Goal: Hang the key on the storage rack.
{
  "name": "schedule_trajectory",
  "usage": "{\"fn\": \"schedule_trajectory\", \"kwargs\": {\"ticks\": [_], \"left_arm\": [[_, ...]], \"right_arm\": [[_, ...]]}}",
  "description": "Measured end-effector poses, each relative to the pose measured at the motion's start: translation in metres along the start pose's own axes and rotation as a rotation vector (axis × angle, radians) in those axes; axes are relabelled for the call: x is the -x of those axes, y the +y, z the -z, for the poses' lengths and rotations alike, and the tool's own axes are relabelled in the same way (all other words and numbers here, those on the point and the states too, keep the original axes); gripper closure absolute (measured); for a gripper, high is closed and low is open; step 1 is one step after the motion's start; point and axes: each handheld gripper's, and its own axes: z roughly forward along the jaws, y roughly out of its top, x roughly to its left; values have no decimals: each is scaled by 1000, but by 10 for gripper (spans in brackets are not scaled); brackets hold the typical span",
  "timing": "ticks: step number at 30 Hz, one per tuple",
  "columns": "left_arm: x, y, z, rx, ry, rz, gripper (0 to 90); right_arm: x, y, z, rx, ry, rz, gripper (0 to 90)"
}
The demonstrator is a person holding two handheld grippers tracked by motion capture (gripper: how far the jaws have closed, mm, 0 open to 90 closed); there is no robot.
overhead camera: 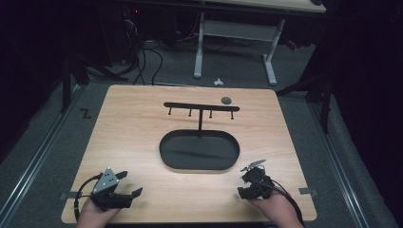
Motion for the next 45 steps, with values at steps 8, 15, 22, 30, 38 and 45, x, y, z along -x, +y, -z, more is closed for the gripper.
{"fn": "schedule_trajectory", "kwargs": {"ticks": [8,15,22,30,38,45], "left_arm": [[0,0,0,-1,-6,-1,150],[0,0,-1,-2,-7,-1,150],[2,0,-3,-13,-13,-10,151],[2,0,-3,-14,-16,-13,152],[2,0,-3,-13,-19,-13,153],[2,1,-3,-17,-23,-17,154]], "right_arm": [[10,-1,0,-104,-9,-8,426],[30,-7,1,-150,-6,-63,434],[54,-2,6,-160,11,-147,443],[74,14,4,-180,6,-213,523],[82,24,-12,-209,4,-255,556],[89,33,-16,-250,16,-289,571]]}}
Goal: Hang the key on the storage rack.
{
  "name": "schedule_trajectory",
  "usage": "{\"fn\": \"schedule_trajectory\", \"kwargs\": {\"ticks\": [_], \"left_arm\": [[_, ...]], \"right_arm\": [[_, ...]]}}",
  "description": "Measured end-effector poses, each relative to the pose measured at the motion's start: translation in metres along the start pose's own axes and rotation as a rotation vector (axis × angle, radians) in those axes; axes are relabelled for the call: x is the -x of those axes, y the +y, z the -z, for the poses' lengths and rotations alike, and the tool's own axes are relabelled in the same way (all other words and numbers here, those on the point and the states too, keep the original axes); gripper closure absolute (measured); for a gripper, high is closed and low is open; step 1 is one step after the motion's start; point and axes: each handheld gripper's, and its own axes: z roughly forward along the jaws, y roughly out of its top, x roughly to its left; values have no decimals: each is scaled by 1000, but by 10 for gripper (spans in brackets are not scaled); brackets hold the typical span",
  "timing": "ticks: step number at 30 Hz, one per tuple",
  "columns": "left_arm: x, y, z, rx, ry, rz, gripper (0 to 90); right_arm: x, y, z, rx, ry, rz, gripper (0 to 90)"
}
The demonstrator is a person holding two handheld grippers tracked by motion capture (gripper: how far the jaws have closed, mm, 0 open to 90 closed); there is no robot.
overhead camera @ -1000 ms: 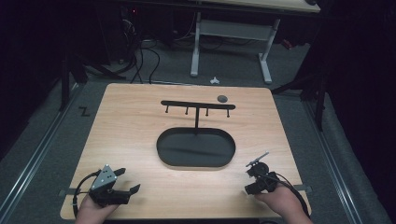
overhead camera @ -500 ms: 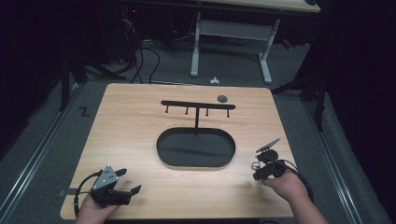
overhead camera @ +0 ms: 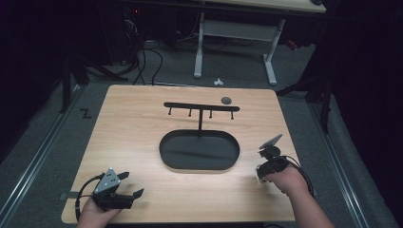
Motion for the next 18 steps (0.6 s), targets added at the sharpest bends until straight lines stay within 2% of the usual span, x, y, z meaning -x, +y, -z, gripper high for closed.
{"fn": "schedule_trajectory", "kwargs": {"ticks": [4,7,12,16,18], "left_arm": [[1,0,0,2,-2,-1,154],[1,0,0,-1,-4,-1,155],[1,0,-1,0,-2,-2,154],[1,0,-1,-1,-1,-3,155],[2,0,-2,-1,-3,-6,154]], "right_arm": [[3,3,-5,-18,22,-26,588],[3,5,-8,-32,29,-27,590],[2,8,-11,-57,-6,-21,596],[2,9,-11,-77,-7,-29,619],[1,8,-11,-76,-7,-10,662]]}}
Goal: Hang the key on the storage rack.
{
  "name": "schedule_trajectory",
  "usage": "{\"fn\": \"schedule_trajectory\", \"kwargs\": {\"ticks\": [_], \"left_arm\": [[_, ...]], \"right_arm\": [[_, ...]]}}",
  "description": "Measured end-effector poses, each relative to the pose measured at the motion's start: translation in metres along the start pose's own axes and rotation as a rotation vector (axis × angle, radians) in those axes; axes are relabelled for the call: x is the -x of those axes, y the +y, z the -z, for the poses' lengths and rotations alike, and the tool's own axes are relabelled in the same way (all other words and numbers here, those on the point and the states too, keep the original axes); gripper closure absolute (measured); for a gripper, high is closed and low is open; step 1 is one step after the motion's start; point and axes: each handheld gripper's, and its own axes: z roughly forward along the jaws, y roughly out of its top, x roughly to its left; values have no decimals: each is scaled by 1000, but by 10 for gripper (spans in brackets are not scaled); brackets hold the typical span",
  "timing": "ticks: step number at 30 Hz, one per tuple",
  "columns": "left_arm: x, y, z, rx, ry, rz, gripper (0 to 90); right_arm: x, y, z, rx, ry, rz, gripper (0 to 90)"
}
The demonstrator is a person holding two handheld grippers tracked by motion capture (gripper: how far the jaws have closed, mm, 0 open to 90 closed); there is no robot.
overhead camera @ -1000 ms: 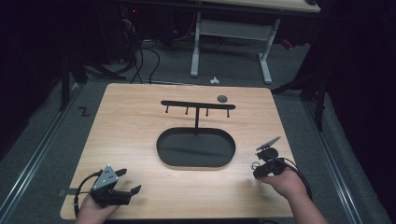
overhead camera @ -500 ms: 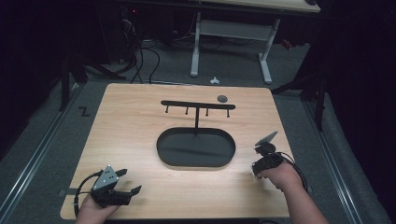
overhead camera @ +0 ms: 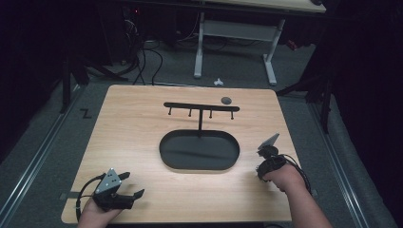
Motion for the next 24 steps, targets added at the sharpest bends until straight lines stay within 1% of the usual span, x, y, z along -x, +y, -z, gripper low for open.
{"fn": "schedule_trajectory", "kwargs": {"ticks": [4,6,9,13,16,18,24], "left_arm": [[1,0,-1,-2,-3,-3,155],[2,1,0,-2,-2,-5,154],[2,1,0,-2,-4,-5,154],[0,0,-1,-5,-2,-2,155],[1,0,-1,-3,-1,-1,155],[1,0,-1,-4,0,-2,154],[1,0,-1,-3,0,-1,154]], "right_arm": [[-5,-2,1,-5,0,35,681],[-6,-3,1,0,0,59,688],[-7,-5,1,20,-2,76,692],[-9,-7,2,35,-4,86,694],[-10,-6,7,41,-2,95,695],[-11,-6,11,58,-6,98,695],[-12,-7,18,60,3,103,697]]}}
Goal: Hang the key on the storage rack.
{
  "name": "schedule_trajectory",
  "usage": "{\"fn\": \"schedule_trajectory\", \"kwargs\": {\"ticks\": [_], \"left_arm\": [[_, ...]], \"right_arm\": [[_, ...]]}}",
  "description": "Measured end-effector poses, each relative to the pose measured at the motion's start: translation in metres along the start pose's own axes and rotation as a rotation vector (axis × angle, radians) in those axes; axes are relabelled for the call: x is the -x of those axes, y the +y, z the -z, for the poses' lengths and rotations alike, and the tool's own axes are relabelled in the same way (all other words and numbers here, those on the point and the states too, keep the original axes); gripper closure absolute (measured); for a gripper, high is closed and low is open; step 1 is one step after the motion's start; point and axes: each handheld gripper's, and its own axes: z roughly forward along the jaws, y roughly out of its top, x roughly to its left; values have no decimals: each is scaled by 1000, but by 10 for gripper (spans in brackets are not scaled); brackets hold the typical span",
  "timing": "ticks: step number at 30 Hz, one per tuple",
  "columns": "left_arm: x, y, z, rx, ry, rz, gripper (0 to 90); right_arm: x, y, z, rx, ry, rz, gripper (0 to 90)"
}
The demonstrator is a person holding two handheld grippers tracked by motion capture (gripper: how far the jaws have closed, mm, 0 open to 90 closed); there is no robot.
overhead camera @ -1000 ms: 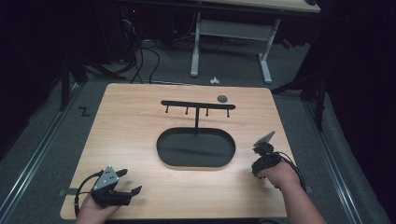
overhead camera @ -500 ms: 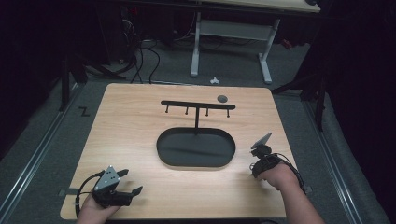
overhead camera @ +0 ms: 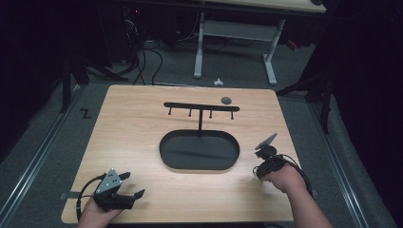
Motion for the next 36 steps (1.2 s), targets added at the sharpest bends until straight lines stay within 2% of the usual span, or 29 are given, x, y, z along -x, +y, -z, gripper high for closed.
{"fn": "schedule_trajectory", "kwargs": {"ticks": [2,3,4,5,6,8,10,14,16,21,23,26,31,34,36], "left_arm": [[0,0,0,0,-1,0,154],[0,0,0,0,0,0,154],[0,0,0,0,0,0,154],[0,0,0,-1,-1,0,155],[0,0,0,-1,-2,0,155],[0,0,0,0,-2,0,155],[0,0,0,0,-2,-1,155],[0,0,0,-1,-2,0,154],[0,0,0,0,-3,0,155],[0,0,0,-1,-3,0,155],[0,0,0,-1,-4,0,155],[1,0,-1,0,-5,0,155],[1,0,-1,-8,-7,-4,154],[1,0,-2,-12,-9,-2,155],[1,-1,-2,-10,-7,-2,155]], "right_arm": [[-1,-1,2,3,2,-4,701],[-2,-1,3,8,-3,4,730],[-2,-1,5,9,-1,14,853],[-2,-1,7,27,-30,4,900],[-1,-1,11,45,-22,-3,900],[-2,-1,12,40,-13,6,900],[-4,-1,10,31,-25,21,900],[-5,-1,6,28,-29,18,900],[-5,-1,5,24,-23,21,868],[-10,-2,3,17,8,62,617],[-10,-4,-1,-17,19,81,555],[-9,-8,-6,-37,28,95,542],[-12,-11,-17,-26,16,142,555],[-15,-10,-17,-1,11,165,651],[-16,-9,-17,-7,10,174,669]]}}
